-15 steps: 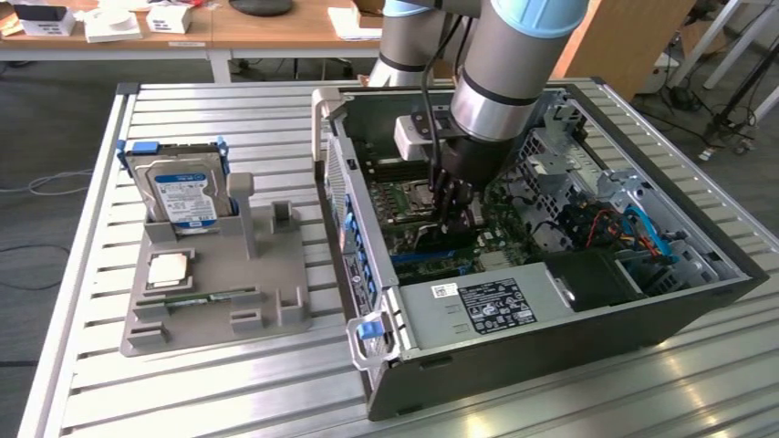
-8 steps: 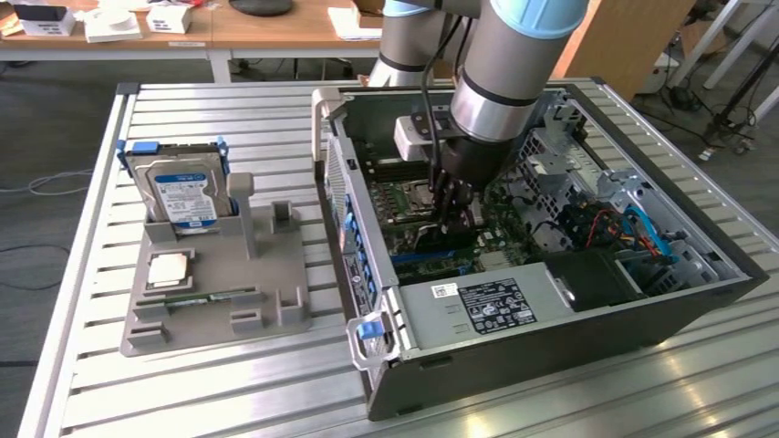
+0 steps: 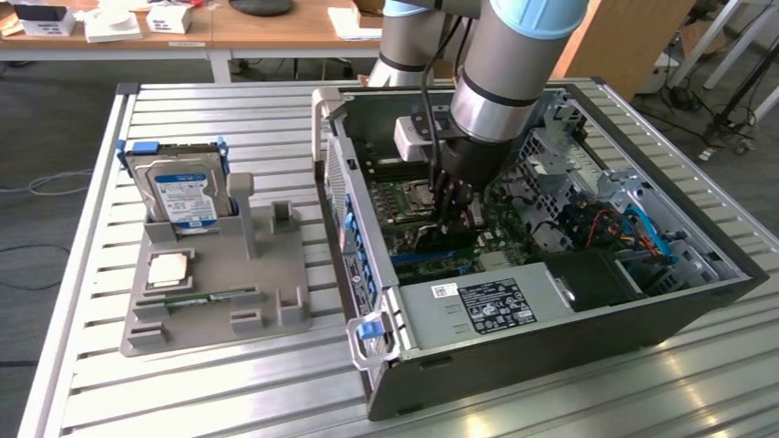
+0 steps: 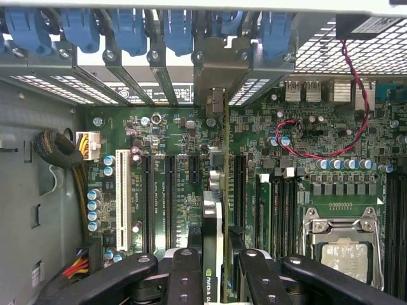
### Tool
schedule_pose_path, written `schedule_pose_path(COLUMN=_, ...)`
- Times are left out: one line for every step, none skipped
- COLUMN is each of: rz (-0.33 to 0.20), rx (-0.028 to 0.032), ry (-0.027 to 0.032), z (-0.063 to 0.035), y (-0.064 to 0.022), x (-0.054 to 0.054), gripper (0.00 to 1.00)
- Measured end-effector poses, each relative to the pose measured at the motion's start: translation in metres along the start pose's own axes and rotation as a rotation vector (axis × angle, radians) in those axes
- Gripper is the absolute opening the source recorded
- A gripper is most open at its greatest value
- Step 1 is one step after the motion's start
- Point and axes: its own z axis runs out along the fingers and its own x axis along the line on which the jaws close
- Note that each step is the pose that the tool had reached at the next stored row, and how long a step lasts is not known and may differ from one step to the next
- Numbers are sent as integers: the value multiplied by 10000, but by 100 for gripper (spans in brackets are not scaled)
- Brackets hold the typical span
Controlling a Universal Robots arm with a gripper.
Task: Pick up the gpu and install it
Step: 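Insert the gpu into the slot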
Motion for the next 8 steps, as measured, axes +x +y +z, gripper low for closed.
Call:
schedule_pose_path(rz=0, rx=0, ry=1, z=0, y=0, x=0, gripper=27)
schedule_pose_path(rz=0, rx=0, ry=1, z=0, y=0, x=0, gripper=27)
schedule_pose_path(rz=0, rx=-1, ry=1, z=0, y=0, x=0, gripper=27)
schedule_pose_path(rz=0, rx=-1, ry=1, z=0, y=0, x=0, gripper=27)
schedule_pose_path(rz=0, rx=-1, ry=1, z=0, y=0, x=0, gripper=27)
schedule_pose_path(rz=0, rx=0, ry=1, z=0, y=0, x=0, gripper=27)
schedule_pose_path(rz=2, rx=-1, ry=1, z=0, y=0, x=0, gripper=27)
schedule_pose_path(rz=9, rx=-1, ry=2, z=1, y=0, x=0, gripper=27)
